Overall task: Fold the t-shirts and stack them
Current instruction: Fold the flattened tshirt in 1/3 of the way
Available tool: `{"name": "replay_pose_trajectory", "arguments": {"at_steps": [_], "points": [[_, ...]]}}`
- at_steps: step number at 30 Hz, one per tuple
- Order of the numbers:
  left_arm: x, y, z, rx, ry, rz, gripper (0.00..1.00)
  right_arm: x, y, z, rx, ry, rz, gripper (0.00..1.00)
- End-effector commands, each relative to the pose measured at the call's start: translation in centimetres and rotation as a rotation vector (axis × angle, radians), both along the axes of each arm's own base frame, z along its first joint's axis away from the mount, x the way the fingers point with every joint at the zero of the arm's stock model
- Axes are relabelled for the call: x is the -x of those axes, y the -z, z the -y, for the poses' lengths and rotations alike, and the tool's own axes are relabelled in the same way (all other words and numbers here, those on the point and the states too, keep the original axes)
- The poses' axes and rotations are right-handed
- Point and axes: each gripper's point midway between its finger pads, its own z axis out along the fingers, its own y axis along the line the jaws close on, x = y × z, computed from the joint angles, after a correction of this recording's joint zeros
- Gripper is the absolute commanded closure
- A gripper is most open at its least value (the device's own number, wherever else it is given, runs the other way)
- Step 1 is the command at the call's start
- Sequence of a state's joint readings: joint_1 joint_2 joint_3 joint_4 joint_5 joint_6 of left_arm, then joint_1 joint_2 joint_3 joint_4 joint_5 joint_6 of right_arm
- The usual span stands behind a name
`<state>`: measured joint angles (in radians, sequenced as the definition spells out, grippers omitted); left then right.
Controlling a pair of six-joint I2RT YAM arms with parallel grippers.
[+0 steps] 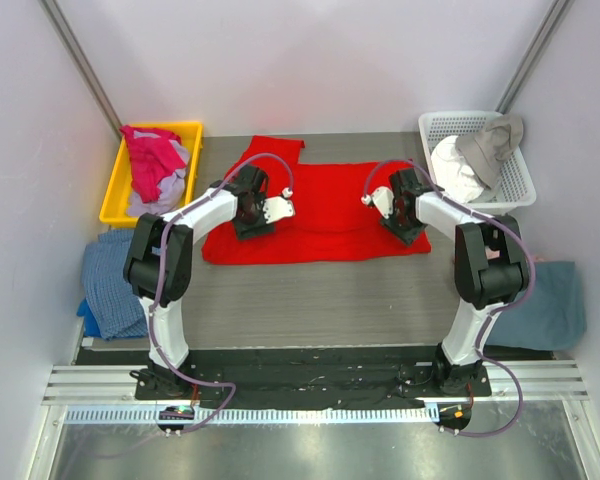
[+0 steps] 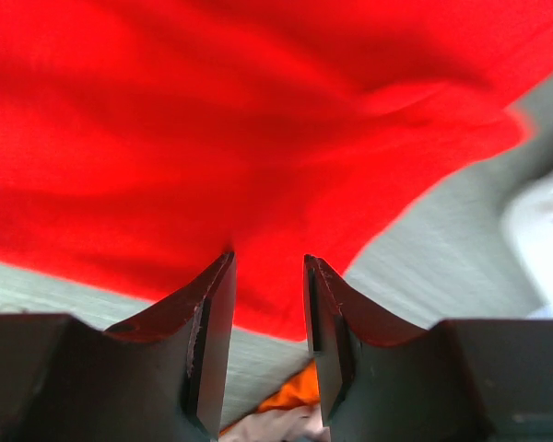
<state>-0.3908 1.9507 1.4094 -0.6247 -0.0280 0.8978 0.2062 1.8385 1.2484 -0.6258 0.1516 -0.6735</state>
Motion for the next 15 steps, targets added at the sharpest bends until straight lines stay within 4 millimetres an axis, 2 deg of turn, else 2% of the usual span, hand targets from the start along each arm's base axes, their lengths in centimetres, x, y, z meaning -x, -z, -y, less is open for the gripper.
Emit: {"name": "replay_pose_trajectory", "arguments": {"at_steps": [1, 10, 15], "points": [[-0.9, -2.4, 0.3, 0.026, -0.005, 0.079, 0.36, 0.7, -1.1, -0.4, -0.04, 0.009, 0.051, 0.57], [-1.1, -2.7, 0.3, 0.022, -0.003, 0.087, 0.37, 3.7, 1.8, 0.3, -0.025, 0.007, -0.022, 0.58], [-0.9, -2.5, 0.1, 0.016, -0.004, 0.083, 0.37, 4.4, 2.3, 0.5, -0.015, 0.009, -0.039, 0.58]]}}
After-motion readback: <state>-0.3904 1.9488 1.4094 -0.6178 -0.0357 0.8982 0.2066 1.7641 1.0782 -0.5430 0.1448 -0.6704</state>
